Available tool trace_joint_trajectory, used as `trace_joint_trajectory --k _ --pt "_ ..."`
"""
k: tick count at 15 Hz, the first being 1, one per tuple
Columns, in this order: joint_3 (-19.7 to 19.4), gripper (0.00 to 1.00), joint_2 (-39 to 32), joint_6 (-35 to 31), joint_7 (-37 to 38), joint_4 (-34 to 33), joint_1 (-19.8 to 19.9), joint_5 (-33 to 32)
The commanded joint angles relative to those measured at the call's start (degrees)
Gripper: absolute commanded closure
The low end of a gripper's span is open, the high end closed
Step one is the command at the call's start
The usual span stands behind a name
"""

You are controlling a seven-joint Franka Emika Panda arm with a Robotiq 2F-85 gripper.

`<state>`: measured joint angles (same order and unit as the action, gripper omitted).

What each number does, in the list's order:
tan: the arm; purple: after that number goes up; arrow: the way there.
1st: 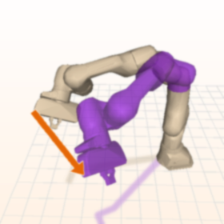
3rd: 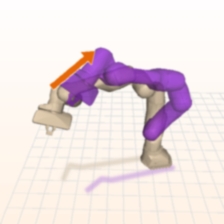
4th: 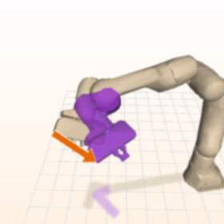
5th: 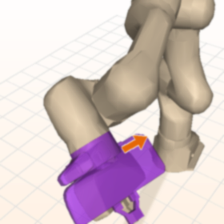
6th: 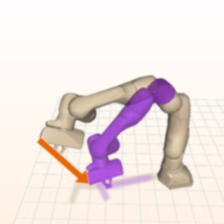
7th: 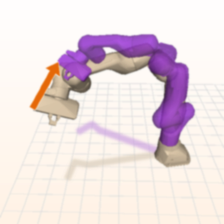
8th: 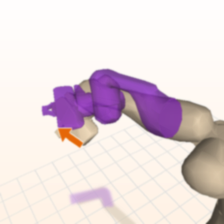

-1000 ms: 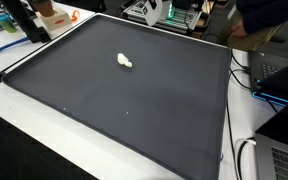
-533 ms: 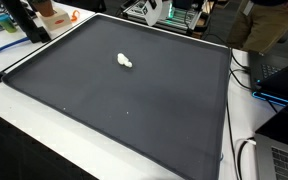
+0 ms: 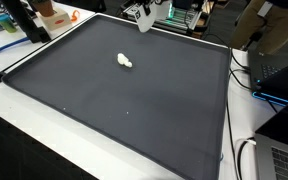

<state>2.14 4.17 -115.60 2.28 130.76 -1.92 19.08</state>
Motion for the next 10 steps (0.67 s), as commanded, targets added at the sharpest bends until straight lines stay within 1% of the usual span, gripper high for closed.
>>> trace_joint_trajectory --k 1,4,5,7,8,9,10 --pt "2.44 0.99 1.08 -9.91 8.75 3.23 -1.44 -6.6" --pt "4.67 0.99 1.56 -17.28 18.62 6.98 -2.54 -12.2" --pt "5.23 0.99 1.74 -20.45 21.17 8.72 -2.92 -12.43" --pt "5.93 0.99 1.29 -28.25 26.9 11.82 -2.82 -15.44" --pt "5.92 0.99 1.32 -30.86 29.41 13.11 -2.49 -16.82" --pt "5.57 0.99 1.66 -32.75 31.92 14.4 -1.84 -18.25" --pt "4.71 0.99 1.91 -31.01 29.8 14.77 -1.65 -15.41"
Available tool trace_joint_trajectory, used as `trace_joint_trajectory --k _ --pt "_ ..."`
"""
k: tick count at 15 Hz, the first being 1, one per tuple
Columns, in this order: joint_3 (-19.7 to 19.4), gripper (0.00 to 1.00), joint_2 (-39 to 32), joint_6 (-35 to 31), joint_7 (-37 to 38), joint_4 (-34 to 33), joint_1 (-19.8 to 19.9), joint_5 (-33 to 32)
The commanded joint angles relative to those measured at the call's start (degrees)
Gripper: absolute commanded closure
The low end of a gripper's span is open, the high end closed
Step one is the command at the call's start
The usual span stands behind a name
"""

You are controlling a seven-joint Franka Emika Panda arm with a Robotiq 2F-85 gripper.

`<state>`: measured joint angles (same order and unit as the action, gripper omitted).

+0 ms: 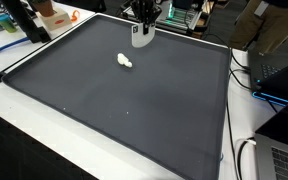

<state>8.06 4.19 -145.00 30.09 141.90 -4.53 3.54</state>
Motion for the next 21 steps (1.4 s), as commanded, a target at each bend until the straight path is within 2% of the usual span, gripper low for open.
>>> trace_joint_trajectory --k 1,4,11,14,21 --pt "-0.51 0.96 0.11 -0.8 1.1 1.01 0.07 -0.17" --pt "-1.33 0.99 0.23 -0.86 1.21 2.04 0.85 -0.13" --pt "-3.45 0.99 -5.03 -8.24 4.84 0.02 2.59 -3.71" --pt "-4.21 0.99 -7.47 -8.55 2.22 -1.51 2.15 -1.41" --pt "-4.8 0.99 -12.17 -8.05 1.09 -5.08 1.37 -0.07"
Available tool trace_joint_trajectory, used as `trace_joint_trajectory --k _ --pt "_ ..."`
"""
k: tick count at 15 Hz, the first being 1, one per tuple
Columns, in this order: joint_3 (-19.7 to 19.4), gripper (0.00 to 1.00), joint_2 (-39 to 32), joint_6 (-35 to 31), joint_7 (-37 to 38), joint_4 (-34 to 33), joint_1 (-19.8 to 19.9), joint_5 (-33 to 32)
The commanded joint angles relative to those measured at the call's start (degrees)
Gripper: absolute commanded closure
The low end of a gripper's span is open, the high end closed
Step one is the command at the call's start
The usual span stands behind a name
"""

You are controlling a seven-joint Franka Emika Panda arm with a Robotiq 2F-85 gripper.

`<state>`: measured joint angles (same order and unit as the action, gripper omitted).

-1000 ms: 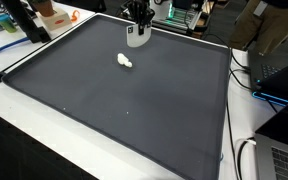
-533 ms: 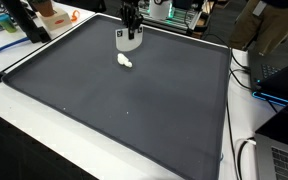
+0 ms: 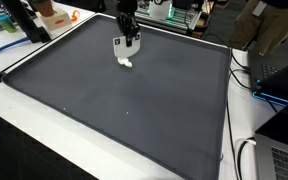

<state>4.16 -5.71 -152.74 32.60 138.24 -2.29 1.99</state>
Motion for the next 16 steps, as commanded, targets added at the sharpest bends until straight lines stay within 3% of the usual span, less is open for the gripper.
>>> trace_joint_trajectory --k 1,10,16 --pt "-0.95 0.99 -2.97 -0.27 -1.54 -1.78 -0.98 1.53" --pt "-2.51 0.99 -11.46 2.03 -2.17 -6.17 -1.97 0.72" --pt "-4.03 0.99 -15.15 7.71 -1.28 -10.73 -2.29 0.76"
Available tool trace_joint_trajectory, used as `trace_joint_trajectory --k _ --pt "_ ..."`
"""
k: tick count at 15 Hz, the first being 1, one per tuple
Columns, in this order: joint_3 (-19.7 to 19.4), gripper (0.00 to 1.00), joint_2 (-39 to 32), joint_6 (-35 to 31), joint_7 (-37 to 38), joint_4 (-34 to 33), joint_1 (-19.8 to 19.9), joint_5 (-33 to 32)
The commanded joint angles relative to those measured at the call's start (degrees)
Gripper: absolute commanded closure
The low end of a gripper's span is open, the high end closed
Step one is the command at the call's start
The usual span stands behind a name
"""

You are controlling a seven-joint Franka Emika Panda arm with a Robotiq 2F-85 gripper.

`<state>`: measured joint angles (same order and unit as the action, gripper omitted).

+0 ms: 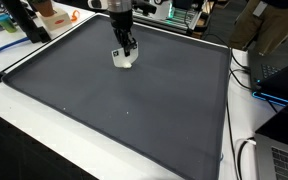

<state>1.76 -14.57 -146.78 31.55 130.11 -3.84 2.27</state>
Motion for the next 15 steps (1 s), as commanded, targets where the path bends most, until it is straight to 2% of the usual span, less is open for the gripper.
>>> trace_joint_trajectory --k 1,9,11,12,15 --pt "-1.65 0.99 -6.35 1.85 -0.24 -3.44 -0.58 1.01" --pt "-6.63 0.99 -7.17 -2.49 12.47 -5.66 -4.68 -7.94" --pt "-6.44 0.99 -7.43 -1.27 12.97 -6.38 -4.57 -7.08" --pt "-4.79 0.99 -6.6 2.9 10.04 -6.7 -3.43 -3.82" --pt "-3.48 0.99 -1.75 6.27 7.2 -4.54 -2.62 -0.54"
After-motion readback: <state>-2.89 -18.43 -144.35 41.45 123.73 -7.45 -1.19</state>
